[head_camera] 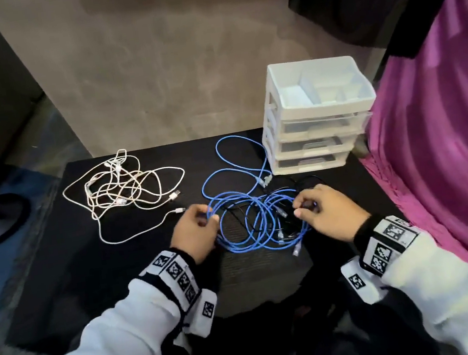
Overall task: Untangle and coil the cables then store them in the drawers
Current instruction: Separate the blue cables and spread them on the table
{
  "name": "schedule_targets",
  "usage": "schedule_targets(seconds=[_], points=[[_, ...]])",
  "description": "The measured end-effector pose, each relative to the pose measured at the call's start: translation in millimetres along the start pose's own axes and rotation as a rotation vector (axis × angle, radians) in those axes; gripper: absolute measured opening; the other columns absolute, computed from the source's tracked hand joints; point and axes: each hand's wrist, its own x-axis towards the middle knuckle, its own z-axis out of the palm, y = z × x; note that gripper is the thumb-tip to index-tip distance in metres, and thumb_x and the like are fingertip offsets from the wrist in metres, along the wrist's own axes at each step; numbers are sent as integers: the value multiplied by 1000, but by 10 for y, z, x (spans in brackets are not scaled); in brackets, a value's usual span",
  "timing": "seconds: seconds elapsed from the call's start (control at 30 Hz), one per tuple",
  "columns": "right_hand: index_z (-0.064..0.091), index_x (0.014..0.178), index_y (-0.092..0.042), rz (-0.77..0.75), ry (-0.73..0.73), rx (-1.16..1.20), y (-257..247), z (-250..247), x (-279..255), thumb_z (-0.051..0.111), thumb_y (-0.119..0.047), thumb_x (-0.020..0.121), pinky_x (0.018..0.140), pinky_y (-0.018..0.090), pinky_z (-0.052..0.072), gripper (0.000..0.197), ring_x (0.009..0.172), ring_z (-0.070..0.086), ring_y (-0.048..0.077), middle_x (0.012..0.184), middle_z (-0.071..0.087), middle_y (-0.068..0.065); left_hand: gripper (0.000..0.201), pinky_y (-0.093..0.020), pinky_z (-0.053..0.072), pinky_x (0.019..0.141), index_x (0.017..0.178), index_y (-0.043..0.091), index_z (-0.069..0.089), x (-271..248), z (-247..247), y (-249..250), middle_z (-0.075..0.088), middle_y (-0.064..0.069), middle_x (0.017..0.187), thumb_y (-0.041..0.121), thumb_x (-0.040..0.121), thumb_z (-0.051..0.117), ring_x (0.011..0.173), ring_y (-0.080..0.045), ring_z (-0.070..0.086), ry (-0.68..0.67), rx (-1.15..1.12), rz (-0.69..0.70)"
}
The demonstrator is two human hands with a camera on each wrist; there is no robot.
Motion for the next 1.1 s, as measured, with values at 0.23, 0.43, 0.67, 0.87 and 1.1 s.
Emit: schedule_targets(seconds=[0.23, 0.43, 0.67, 0.87, 1.1], points=[[55, 89, -34, 52, 72, 220, 214, 152, -42, 61, -17, 87, 75, 44, 55, 18, 68, 60, 20, 80, 65, -4, 7, -50, 63, 75, 100, 25, 63, 88, -544, -97, 72, -12, 91, 25, 95, 68, 68, -22, 71, 149, -85, -26], [68, 86, -25, 91, -232, -19, 185, 356, -201, 66, -10, 90, 73, 27, 48, 16, 68, 60, 14, 74, 68, -4, 13, -14, 50, 84, 108, 20, 68, -255, -434, -18, 71, -1, 104, 17, 96, 65, 86, -4, 64, 323, 6, 229], [69, 90, -35, 36, -192, -153, 61, 492, -258, 78, -22, 83, 83, 33, 50, 18, 85, 57, 14, 88, 51, -10, 11, -31, 54, 80, 95, 26, 70, -788, 215, 121, 71, 8, 83, 25, 95, 60, 80, -9, 67, 96, -154, 378], [59, 97, -24, -265, -114, 46, -237, 438, -353, 64, -12, 92, 82, 30, 46, 15, 84, 57, 12, 92, 61, -9, 27, -29, 51, 76, 98, 25, 67, -890, 529, 133, 70, 11, 81, 50, 95, 56, 78, -6, 65, -189, 249, 371], [52, 101, -26, -263, -59, 177, -421, 387, -451, 58, -15, 98, 80, 33, 50, 13, 79, 61, 13, 85, 66, -9, 32, -32, 53, 71, 89, 28, 62, -842, 480, 286, 65, 10, 70, 56, 93, 48, 69, -11, 62, -182, 339, 331]])
